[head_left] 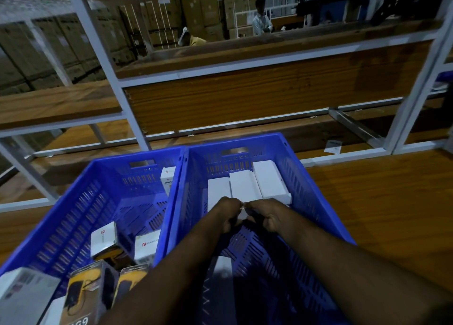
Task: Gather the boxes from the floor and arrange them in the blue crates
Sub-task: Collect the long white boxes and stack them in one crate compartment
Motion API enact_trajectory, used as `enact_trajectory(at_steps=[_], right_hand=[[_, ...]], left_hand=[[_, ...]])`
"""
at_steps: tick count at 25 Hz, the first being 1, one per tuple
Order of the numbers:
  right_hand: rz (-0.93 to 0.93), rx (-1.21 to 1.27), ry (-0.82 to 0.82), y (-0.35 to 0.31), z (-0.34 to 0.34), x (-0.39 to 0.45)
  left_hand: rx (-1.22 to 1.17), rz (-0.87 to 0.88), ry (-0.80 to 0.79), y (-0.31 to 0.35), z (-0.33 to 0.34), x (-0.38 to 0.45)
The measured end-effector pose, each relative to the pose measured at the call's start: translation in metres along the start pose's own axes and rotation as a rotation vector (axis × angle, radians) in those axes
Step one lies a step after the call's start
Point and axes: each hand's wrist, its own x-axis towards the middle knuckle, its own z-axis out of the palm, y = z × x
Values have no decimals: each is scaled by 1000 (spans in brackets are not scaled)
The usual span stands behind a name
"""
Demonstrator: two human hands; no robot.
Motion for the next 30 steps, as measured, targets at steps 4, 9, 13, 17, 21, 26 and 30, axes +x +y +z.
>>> enact_trajectory(at_steps=[4,9,13,17,21,26,30], right_hand=[[73,-28,15,-2,-3,3],[98,40,-5,-5,-1,-1],[64,157,-18,-11,-2,-6],[11,183,-15,-14,1,-5],[0,121,-35,-13,4,-6],[-24,-36,-27,-12,9,-10],[-69,-193,-82,-10,15,-21]], left_hand=[[179,71,11,-6,2,3],[113,71,-17,-6,3,7],[87,67,-25,-6,9,12],[85,62,-9,-5,8,10],[82,61,-38,-6,7,13],[296,83,20,-7,8,13],[717,225,216,5,-9,7]])
